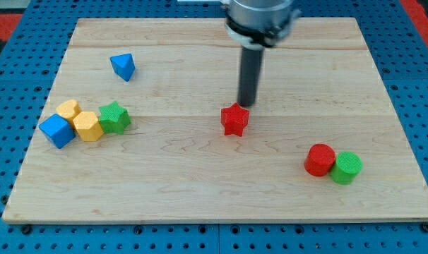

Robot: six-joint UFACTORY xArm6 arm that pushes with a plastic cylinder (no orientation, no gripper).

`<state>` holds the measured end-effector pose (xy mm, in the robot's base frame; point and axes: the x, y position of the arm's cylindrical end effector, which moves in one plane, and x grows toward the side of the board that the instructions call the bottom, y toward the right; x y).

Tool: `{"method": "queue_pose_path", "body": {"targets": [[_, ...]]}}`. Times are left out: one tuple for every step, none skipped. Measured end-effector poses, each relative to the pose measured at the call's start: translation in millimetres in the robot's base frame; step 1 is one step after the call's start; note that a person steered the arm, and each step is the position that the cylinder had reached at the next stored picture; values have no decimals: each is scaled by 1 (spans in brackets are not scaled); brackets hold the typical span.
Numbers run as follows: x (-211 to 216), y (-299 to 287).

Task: Slide the red star to the red circle

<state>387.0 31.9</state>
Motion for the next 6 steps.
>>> {"method": "queue_pose_path", "body": {"targets": [[8, -40], [56, -31], [73, 21], [97, 58], [101, 68], [15, 3]]}}
